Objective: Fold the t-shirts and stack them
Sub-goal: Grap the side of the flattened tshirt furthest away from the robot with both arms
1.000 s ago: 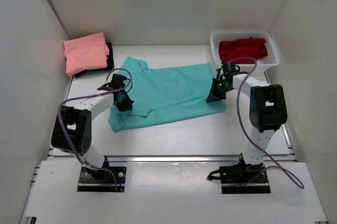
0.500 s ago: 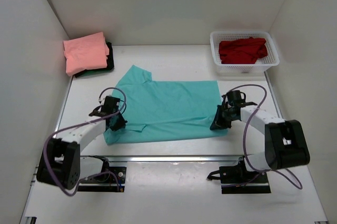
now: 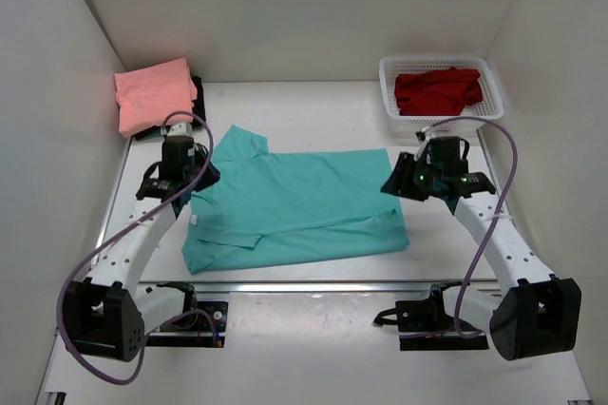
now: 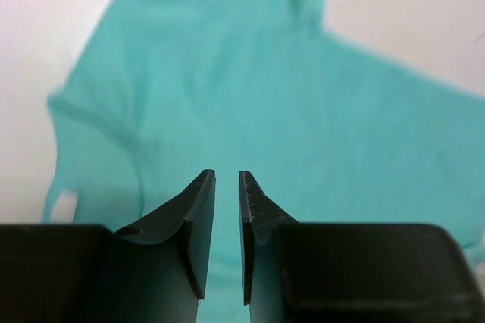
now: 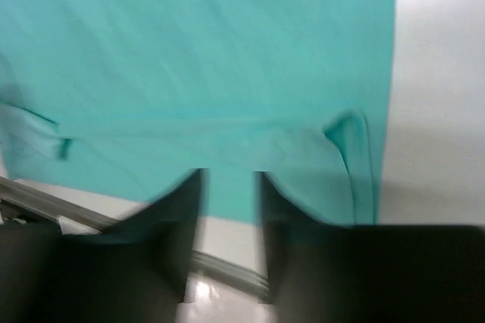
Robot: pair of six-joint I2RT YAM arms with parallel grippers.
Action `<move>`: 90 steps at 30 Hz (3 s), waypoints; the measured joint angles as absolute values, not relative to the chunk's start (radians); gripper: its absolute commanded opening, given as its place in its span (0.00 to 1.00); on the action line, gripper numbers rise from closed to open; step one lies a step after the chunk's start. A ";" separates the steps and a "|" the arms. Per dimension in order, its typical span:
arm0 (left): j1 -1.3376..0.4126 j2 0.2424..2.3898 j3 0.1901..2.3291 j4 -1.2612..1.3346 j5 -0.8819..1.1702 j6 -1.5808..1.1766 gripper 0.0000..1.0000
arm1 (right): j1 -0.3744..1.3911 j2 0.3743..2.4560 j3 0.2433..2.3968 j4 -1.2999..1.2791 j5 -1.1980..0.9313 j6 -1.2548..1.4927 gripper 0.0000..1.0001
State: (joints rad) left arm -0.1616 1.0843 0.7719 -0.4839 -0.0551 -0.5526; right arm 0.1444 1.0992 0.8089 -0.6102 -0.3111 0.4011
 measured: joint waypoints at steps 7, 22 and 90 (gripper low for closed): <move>-0.093 1.383 0.984 -0.305 -0.017 -0.454 0.67 | 0.197 1.317 1.018 -0.448 -0.264 0.265 0.87; -0.044 2.044 1.458 -0.339 -0.030 -0.304 0.68 | 0.093 1.686 1.240 -0.349 -0.245 0.169 0.20; 0.051 2.062 1.367 -0.201 0.329 -0.514 0.00 | 0.066 2.042 1.424 -0.377 -0.142 0.293 0.35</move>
State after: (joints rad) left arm 0.0505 2.0621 1.3670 -0.2008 0.3294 -0.5144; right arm 0.0662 2.0422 1.4242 -0.3767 -0.1425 0.2928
